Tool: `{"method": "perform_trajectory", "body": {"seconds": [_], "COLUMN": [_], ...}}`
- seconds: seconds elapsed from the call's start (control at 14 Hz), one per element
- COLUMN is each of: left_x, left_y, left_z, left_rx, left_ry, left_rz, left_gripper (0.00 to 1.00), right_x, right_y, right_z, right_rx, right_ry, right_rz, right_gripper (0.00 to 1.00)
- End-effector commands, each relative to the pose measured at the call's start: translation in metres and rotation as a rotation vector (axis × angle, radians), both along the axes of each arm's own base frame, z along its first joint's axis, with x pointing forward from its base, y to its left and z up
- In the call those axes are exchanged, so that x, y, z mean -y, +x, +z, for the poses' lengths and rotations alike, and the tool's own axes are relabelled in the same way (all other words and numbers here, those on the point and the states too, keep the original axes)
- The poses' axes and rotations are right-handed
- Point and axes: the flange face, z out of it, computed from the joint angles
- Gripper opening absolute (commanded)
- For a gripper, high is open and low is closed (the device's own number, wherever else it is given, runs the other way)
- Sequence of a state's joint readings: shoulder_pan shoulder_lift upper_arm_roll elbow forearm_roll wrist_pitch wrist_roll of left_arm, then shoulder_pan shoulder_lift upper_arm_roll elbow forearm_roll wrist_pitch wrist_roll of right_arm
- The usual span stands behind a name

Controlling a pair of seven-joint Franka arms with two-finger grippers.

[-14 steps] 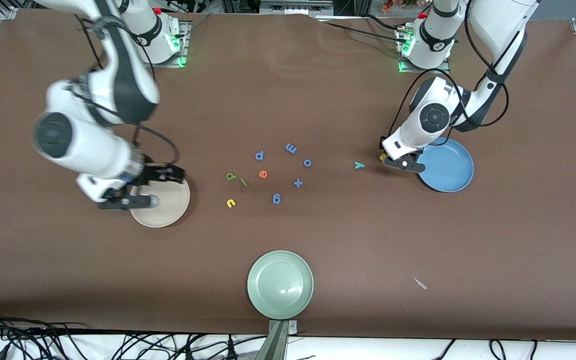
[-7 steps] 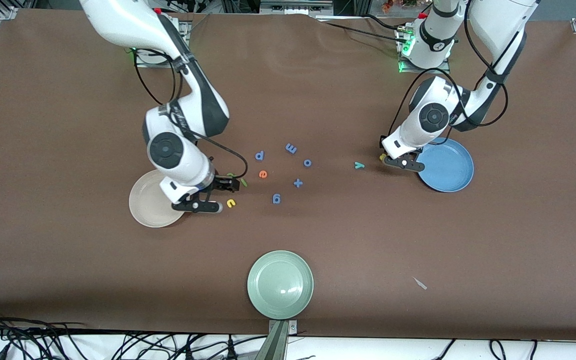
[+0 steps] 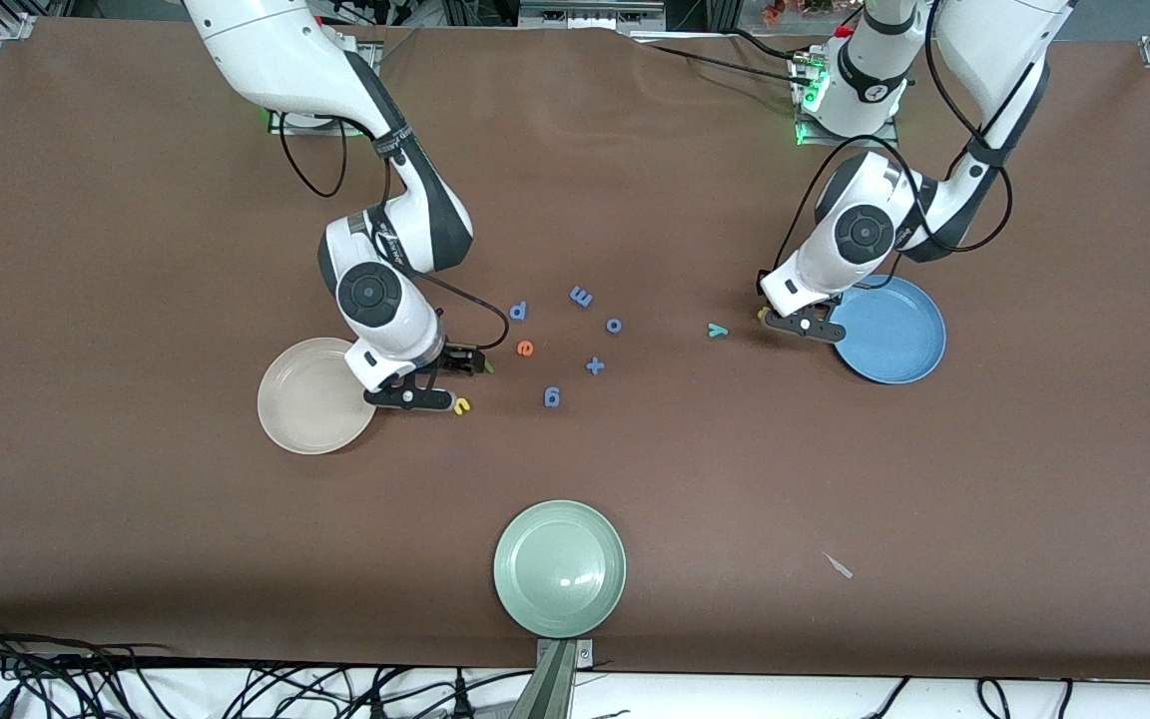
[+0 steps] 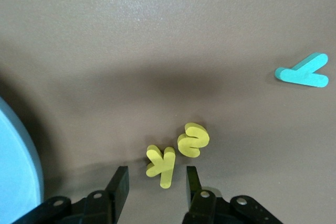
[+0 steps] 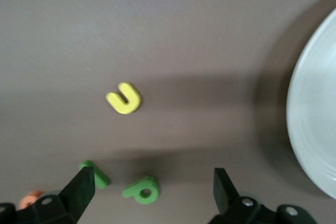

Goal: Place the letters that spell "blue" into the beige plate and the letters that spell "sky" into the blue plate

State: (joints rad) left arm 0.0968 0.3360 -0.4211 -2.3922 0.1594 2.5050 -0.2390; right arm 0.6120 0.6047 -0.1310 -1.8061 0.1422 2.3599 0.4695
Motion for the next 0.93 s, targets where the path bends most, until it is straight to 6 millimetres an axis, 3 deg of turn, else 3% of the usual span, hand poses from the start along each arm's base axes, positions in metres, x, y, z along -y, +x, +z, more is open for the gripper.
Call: {"method": "perform_trajectory", "body": {"seconds": [0.0, 0.43, 0.86], "left_x": [-0.001, 0.002, 0.001], "left_y": [-0.003, -0.005, -0.006], "left_z": [0.000, -0.004, -0.006], "left_rx": [0.012, 0.001, 0.002], "left_ry": [0.007, 0.005, 0.013], "left_rz": [-0.035, -0.040, -0.058], "left_gripper": [0.52, 0.51, 0.41], "right_x": [0.003, -0.007, -0.017], "right_y": [-0.024, -0.047, -0.066], "right_z": [0.002, -0.006, -0.023], "right_rx": [0.004, -0.014, 0.036], "right_ry": [-0.004, 0.002, -0.038], "right_rz": [0.011, 0.042, 0.161], "right_gripper": [1.00, 1.00, 1.00]}}
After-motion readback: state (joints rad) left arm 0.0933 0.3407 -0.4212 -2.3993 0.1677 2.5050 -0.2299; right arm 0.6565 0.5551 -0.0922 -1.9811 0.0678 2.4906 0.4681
